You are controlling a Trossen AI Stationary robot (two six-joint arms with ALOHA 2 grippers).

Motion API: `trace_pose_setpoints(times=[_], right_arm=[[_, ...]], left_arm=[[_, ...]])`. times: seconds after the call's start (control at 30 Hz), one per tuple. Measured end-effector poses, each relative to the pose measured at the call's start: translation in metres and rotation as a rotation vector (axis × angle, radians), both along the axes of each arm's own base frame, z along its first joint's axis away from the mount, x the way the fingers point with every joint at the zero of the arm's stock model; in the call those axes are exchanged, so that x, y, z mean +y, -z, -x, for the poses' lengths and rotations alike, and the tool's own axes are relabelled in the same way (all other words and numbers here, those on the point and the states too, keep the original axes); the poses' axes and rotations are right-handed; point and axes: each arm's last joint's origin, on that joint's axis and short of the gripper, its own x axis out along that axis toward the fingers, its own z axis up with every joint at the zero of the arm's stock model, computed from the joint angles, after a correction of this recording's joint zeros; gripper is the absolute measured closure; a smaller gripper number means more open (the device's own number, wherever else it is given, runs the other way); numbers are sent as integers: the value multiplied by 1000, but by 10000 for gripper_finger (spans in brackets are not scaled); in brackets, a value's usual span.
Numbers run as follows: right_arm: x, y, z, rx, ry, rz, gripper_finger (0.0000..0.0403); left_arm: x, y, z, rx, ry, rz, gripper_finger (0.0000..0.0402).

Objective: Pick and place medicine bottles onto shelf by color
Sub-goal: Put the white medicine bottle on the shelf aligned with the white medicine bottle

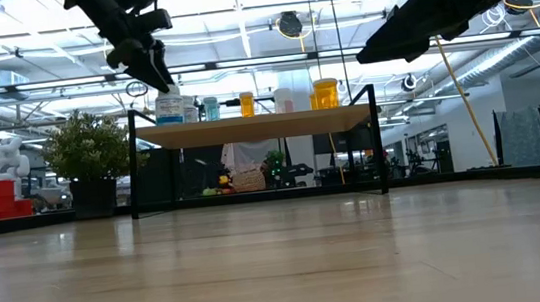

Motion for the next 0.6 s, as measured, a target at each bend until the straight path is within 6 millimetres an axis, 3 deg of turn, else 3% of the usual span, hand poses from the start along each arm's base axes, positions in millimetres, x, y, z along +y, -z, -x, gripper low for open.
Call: trace_pose_setpoints(times=[0.6], right_arm=[[0, 0, 0, 0, 0, -1, 234]], left_arm=[[-6, 2, -2, -19, -85, 88, 160]])
